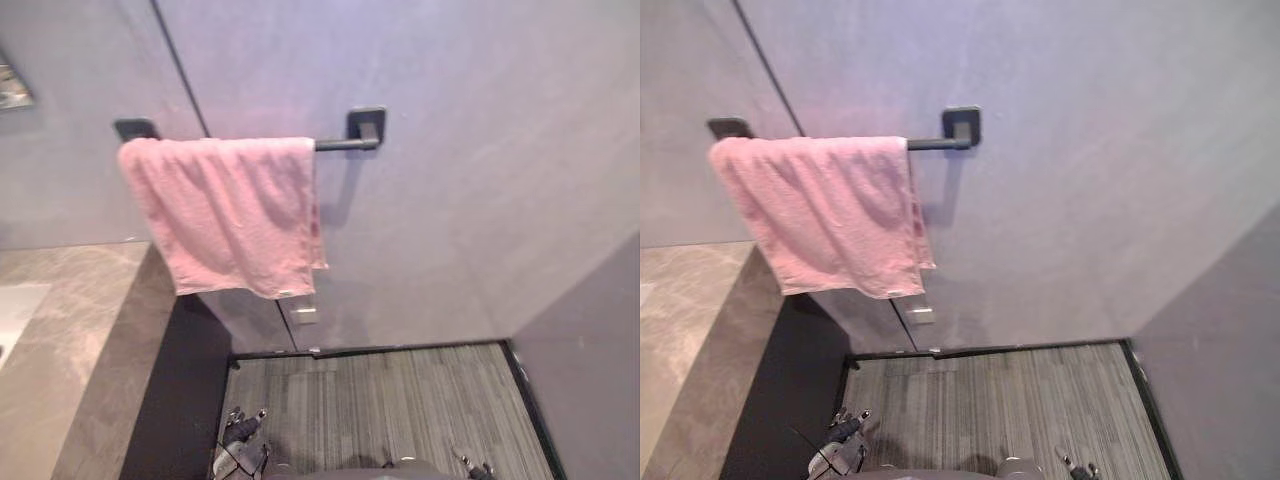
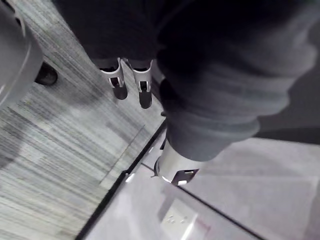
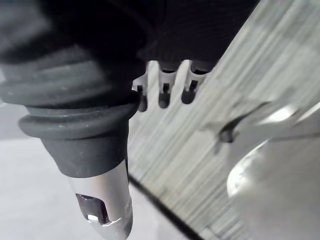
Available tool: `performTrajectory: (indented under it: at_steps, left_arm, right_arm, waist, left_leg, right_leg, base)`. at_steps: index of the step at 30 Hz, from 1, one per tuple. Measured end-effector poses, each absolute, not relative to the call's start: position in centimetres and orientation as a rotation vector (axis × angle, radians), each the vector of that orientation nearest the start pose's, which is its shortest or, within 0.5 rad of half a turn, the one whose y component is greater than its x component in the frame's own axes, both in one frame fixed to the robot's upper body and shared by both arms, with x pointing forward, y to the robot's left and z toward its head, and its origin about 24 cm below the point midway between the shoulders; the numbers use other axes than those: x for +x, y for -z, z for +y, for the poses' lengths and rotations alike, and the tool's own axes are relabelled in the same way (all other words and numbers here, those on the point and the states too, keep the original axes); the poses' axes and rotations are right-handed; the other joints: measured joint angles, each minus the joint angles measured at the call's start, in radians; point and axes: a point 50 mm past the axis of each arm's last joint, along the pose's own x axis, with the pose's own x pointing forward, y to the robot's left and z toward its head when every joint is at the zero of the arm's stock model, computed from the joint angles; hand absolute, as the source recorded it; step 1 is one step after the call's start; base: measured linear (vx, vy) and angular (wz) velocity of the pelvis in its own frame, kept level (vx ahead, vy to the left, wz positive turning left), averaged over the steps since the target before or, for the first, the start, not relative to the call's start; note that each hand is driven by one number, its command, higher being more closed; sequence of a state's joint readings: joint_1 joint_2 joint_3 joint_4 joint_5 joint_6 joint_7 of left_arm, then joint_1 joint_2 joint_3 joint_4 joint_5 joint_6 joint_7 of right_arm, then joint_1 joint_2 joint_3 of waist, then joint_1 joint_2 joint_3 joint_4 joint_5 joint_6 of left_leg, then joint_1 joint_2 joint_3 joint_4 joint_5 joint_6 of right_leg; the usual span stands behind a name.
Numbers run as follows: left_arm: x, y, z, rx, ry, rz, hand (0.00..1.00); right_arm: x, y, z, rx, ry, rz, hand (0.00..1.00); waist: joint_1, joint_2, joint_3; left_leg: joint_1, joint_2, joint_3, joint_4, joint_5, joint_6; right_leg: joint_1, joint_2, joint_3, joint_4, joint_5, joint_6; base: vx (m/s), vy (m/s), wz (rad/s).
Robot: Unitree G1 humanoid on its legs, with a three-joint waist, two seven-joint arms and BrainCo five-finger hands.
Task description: Organize washtable
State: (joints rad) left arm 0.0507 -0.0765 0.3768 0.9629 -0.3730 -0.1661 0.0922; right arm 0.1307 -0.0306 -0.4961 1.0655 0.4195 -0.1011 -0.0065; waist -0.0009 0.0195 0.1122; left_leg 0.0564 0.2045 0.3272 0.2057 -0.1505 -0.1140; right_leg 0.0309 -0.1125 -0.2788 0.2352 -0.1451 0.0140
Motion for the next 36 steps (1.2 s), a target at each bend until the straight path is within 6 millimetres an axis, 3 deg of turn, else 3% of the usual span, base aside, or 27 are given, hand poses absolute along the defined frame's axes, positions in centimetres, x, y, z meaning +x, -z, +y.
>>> performTrajectory:
  at_steps: [1,3,5,6,9,12,18,23,36]
  left_arm:
    - [12.3,14.5,19.0,-0.509,-0.663,0.787,0.0]
    - [13.3,13.3,20.8,-0.498,-0.721,0.686,0.0]
    - [14.1,11.9,22.8,-0.468,-0.749,0.593,0.0]
    - [14.7,10.4,24.7,-0.422,-0.754,0.509,0.0]
    - [16.6,7.1,27.4,-0.315,-0.708,0.351,0.0]
    - [18.7,3.9,27.8,-0.227,-0.637,0.216,0.0]
    - [22.0,-1.9,29.8,-0.032,-0.514,0.021,0.0]
    - [24.2,-7.9,33.0,0.118,-0.519,-0.167,0.0]
    - [27.6,-12.6,33.5,0.17,-0.419,-0.274,0.0]
  right_arm:
    - [6.3,16.0,-23.3,0.533,0.791,0.932,0.0]
    - [6.4,16.0,-23.5,0.526,0.801,0.931,0.0]
    - [6.1,16.2,-23.0,0.54,0.797,0.95,0.0]
    - [6.0,16.2,-22.7,0.539,0.793,0.96,0.0]
    - [6.3,16.2,-22.4,0.496,0.736,0.976,0.0]
    - [7.0,16.3,-21.6,0.45,0.631,0.989,0.0]
    - [6.7,16.3,-21.4,0.418,0.561,1.02,0.0]
    - [5.4,16.3,-22.3,0.395,0.561,1.046,0.0]
    - [5.6,16.4,-22.3,0.385,0.526,1.056,0.0]
  waist:
    - [0.008,0.016,-0.009]
    - [0.014,0.021,-0.025]
    - [0.015,0.001,-0.028]
    - [0.013,-0.01,-0.034]
    - [0.014,-0.012,-0.039]
    - [0.009,-0.01,-0.04]
    - [-0.009,0.013,-0.05]
    - [-0.01,0.025,-0.059]
    - [-0.013,0.02,-0.063]
  left_leg:
    - [-0.013,-0.01,-0.007,-0.054,0.094,0.006]
    - [0.006,-0.031,-0.034,-0.139,0.1,0.005]
    - [0.009,-0.052,-0.053,-0.181,0.122,0.016]
    - [0.01,-0.067,-0.056,-0.2,0.131,0.028]
    - [0.013,-0.087,-0.058,-0.212,0.135,0.034]
    - [0.02,-0.094,-0.055,-0.245,0.157,0.042]
    - [0.026,-0.094,-0.062,-0.293,0.189,0.039]
    - [0.018,-0.089,-0.066,-0.299,0.191,0.038]
    - [0.002,-0.097,-0.056,-0.299,0.19,0.039]
  right_leg:
    - [0.0,0.01,-0.006,-0.013,0.0,0.001]
    - [0.0,0.013,-0.019,-0.04,0.002,0.014]
    - [0.001,0.006,-0.022,-0.054,0.009,0.024]
    - [0.001,-0.003,-0.02,-0.063,0.013,0.03]
    - [0.002,-0.015,-0.002,-0.073,0.02,0.038]
    - [0.003,-0.011,0.01,-0.104,0.041,0.042]
    - [-0.004,-0.001,0.009,-0.119,0.051,0.043]
    - [-0.011,0.007,0.009,-0.138,0.057,0.041]
    - [-0.005,0.011,0.041,-0.205,0.102,0.035]
  base:
    - [0.08,0.043,0.4]
    - [0.08,0.076,0.46]
    - [0.03,0.077,0.32]
    - [0.01,0.083,0.14]
    - [-0.01,0.081,0.06]
    - [-0.04,0.033,-0.06]
    - [-0.05,-0.013,0.02]
    - [0.0,0.0,0.0]
    - [0.02,0.008,-0.05]
